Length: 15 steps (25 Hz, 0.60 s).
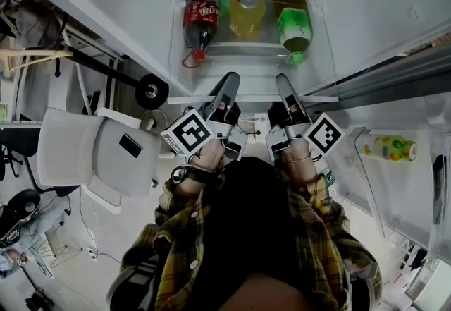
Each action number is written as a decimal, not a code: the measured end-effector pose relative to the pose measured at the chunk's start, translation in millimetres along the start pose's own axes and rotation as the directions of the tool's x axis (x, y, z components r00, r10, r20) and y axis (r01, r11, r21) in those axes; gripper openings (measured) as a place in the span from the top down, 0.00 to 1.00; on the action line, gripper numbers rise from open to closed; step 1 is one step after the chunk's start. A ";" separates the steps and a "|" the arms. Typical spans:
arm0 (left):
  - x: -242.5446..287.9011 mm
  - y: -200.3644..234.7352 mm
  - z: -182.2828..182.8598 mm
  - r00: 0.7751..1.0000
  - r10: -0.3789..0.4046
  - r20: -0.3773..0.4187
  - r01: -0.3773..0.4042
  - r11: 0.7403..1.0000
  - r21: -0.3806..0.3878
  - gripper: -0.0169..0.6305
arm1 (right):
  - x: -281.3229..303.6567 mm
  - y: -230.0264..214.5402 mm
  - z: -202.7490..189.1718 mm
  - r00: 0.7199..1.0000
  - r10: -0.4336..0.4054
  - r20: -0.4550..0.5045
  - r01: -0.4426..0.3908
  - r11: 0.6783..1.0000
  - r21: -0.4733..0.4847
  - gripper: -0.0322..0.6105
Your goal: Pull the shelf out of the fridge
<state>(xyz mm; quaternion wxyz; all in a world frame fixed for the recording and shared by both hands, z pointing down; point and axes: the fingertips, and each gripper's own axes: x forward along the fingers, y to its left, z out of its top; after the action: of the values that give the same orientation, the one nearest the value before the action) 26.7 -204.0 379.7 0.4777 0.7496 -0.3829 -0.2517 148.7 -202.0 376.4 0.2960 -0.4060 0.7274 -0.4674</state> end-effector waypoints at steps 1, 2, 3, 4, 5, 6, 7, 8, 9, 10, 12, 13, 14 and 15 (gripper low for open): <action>0.5 -1.1 -0.1 1.000 -0.007 0.002 0.007 1.000 -0.001 0.88 | -0.2 -0.2 -0.2 1.000 -0.001 0.001 0.001 1.000 0.006 0.86; 1.6 -3.1 -0.1 1.000 -0.020 0.005 0.020 1.000 -0.002 0.88 | -0.5 -0.6 -0.2 1.000 -0.002 0.001 0.002 1.000 0.009 0.86; 2.3 -4.1 -0.3 1.000 -0.027 0.006 0.027 1.000 -0.003 0.88 | -0.5 -0.9 -0.1 1.000 -0.001 0.001 0.001 1.000 0.009 0.86; 2.6 -4.0 -0.4 1.000 -0.026 0.005 0.026 1.000 -0.003 0.88 | -0.4 -1.0 0.2 1.000 -0.001 -0.001 0.001 1.000 0.004 0.86; 2.2 -2.7 -0.6 1.000 -0.018 0.003 0.018 1.000 -0.002 0.88 | -0.3 -1.4 0.7 1.000 -0.002 -0.003 0.001 1.000 -0.001 0.86; 1.4 -0.8 -0.8 1.000 -0.004 0.000 0.004 1.000 -0.001 0.88 | -0.4 -1.9 1.0 1.000 -0.004 -0.004 0.004 1.000 -0.004 0.86; 1.1 -0.1 -0.7 1.000 0.002 -0.001 -0.002 1.000 0.001 0.88 | -0.3 -1.7 1.2 1.000 -0.004 -0.004 0.004 1.000 -0.002 0.86; 1.9 -1.9 -0.3 1.000 -0.007 0.002 0.007 1.000 0.001 0.88 | -0.1 -1.0 1.2 1.000 -0.003 -0.003 0.003 1.000 0.001 0.86; 2.9 -4.1 0.1 1.000 -0.021 0.005 0.021 1.000 0.001 0.88 | -0.1 -0.8 1.1 1.000 -0.004 -0.003 0.004 1.000 0.004 0.86; 3.1 -4.8 0.1 1.000 -0.026 0.005 0.026 1.000 0.000 0.88 | -0.2 -0.7 0.9 1.000 -0.004 -0.003 0.004 1.000 0.005 0.86; 0.9 -0.9 -0.4 1.000 -0.004 0.000 0.004 1.000 0.001 0.88 | -0.2 -1.0 0.3 1.000 -0.006 -0.007 0.006 1.000 -0.001 0.86; 0.0 0.9 -0.3 1.000 0.006 -0.001 -0.006 1.000 0.002 0.88 | -0.3 -1.8 0.0 1.000 -0.009 -0.009 0.009 1.000 -0.005 0.86; 0.6 0.0 0.2 1.000 -0.001 0.000 0.001 1.000 0.001 0.88 | -0.1 -2.2 -0.1 1.000 -0.011 -0.010 0.011 1.000 -0.006 0.86; 1.8 -2.4 0.8 1.000 -0.017 0.004 0.017 1.000 -0.001 0.88 | 0.3 -1.8 -0.2 1.000 -0.009 -0.010 0.009 1.000 -0.005 0.86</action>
<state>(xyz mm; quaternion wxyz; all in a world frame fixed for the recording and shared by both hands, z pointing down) 28.0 -205.4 377.2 0.4753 0.7521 -0.3771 -0.2575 149.0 -202.6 378.2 0.2892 -0.4077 0.7280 -0.4692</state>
